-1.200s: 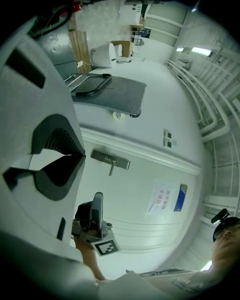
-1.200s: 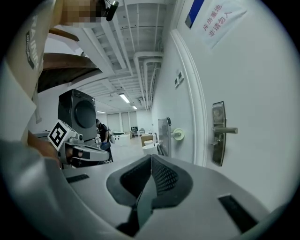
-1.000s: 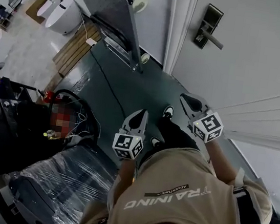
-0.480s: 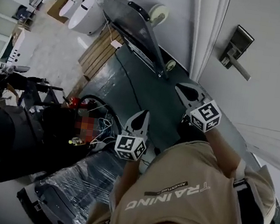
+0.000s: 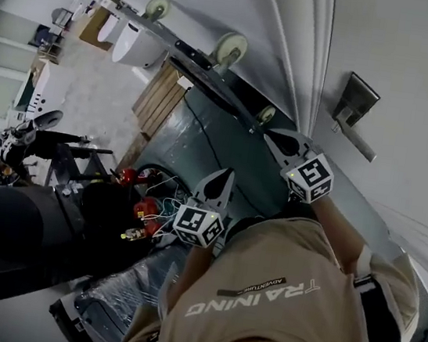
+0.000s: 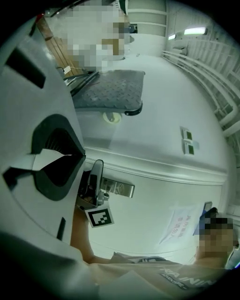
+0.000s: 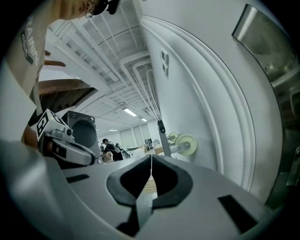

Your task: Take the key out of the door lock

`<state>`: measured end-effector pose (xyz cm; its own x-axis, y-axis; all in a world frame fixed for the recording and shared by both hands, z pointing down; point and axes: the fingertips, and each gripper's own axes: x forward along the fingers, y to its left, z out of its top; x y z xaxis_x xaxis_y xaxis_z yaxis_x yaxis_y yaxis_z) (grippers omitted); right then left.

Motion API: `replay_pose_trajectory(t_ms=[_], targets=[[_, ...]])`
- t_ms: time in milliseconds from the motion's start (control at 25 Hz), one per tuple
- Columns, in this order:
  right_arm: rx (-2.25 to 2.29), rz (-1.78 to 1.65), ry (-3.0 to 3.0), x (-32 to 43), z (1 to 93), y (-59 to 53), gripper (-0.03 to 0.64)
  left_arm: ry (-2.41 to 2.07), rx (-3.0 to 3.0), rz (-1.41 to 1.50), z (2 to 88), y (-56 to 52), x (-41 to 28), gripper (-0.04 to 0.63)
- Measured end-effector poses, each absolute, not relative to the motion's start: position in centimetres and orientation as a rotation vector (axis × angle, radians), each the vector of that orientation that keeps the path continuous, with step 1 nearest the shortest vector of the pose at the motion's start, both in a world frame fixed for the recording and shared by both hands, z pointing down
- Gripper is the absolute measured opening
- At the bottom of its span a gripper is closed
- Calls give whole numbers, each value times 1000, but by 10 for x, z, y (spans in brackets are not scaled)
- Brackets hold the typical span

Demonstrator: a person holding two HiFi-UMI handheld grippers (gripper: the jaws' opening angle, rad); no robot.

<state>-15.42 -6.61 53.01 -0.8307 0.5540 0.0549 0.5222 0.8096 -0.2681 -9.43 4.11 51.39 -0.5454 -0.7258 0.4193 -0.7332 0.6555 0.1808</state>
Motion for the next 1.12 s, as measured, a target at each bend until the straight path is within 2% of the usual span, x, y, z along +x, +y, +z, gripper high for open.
replay_pose_trajectory(t_ms=[480,880,1120], targets=[[-570,447,-2787,-105,591,-129,15,-2261,1508,43,502,-59,-130,9],[-331,367,-2831,-133,568,-122,15,-2149,1657,-10,507,-33,-171,9],[-239,338,-2850,-167,545,-74,15,-2186,1667,-67,492,23,-233,9]])
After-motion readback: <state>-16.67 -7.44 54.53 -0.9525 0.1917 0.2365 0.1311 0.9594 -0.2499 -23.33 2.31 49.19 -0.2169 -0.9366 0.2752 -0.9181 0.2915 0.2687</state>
